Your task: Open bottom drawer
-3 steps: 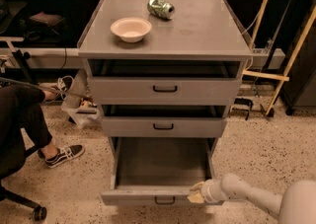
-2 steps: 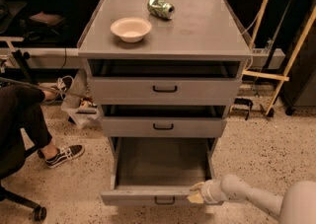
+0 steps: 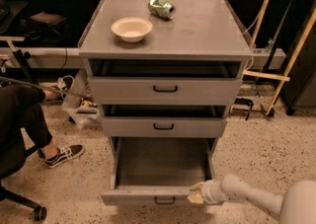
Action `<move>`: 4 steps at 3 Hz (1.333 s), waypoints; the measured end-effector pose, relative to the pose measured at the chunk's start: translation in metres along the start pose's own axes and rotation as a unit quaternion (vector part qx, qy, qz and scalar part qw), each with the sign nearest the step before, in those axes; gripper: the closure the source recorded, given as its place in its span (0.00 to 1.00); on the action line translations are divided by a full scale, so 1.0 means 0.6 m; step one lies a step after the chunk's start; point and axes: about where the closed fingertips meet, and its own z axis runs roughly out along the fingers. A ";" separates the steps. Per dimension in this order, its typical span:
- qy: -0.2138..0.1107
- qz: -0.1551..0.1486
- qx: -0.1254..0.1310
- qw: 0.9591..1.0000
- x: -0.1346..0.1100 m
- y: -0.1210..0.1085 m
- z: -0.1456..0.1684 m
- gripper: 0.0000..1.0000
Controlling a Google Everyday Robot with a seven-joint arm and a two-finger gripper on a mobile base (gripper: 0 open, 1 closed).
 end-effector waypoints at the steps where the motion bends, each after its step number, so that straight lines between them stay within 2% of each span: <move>1: 0.001 0.006 -0.001 1.000 0.002 0.003 -0.001 1.00; 4: 0.004 0.007 -0.005 1.000 0.002 0.005 -0.001 1.00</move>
Offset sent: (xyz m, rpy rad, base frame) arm -0.4846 -0.1232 -0.1329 0.1166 0.4560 -0.4700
